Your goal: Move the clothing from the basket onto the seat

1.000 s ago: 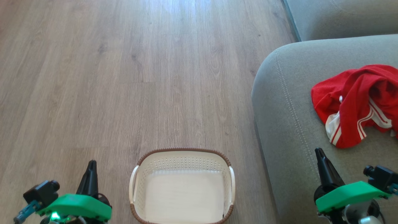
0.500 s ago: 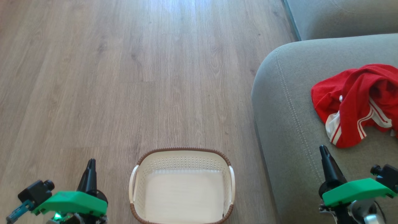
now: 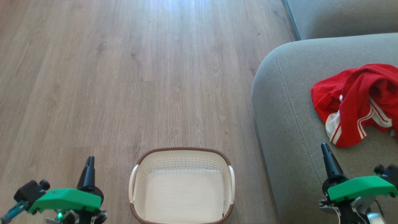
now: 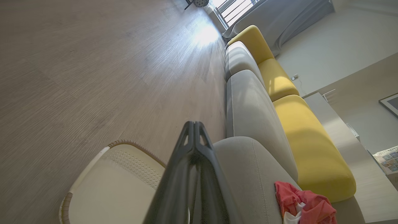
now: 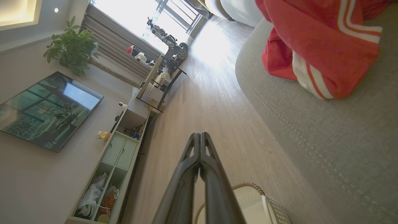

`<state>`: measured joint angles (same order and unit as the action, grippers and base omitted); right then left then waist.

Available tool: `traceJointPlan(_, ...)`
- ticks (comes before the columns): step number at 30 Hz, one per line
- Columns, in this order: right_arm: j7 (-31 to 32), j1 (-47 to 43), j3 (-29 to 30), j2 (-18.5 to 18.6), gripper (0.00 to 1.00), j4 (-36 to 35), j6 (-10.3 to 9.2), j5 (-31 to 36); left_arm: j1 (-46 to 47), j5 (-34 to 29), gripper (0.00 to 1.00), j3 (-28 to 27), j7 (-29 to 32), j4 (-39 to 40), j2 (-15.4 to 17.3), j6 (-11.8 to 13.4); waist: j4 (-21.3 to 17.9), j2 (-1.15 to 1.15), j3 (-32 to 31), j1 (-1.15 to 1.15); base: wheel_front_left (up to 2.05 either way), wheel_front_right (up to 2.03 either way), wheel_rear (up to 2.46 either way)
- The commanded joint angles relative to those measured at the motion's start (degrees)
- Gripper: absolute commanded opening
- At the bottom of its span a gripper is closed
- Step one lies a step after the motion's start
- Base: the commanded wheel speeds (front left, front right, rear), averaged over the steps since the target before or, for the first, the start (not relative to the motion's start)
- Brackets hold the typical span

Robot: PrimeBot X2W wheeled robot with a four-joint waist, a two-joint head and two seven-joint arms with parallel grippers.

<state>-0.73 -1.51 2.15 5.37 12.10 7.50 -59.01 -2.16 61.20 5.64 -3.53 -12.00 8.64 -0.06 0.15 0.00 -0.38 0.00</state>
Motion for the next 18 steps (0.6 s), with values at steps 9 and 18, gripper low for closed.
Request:
traceJointPlan(9, 1.2, 4.0, 0.5, -0.4, 0.0, -1.1, -0.01, -6.0, 4.4, 5.5, 0.0, -3.4, 1.5, 0.9, -0.6, -1.4, 0.0, 0.0, 0.1, 0.0, 0.0, 0.0, 0.0)
traceJointPlan(18, 2.3, 4.7, 1.2, -0.7, 0.0, -0.6, -0.01, -11.1, 5.1, 10.4, 0.0, -4.9, 3.0, 0.3, -1.4, -2.5, 0.0, 0.0, 0.2, 0.0, 0.0, 0.0, 0.0)
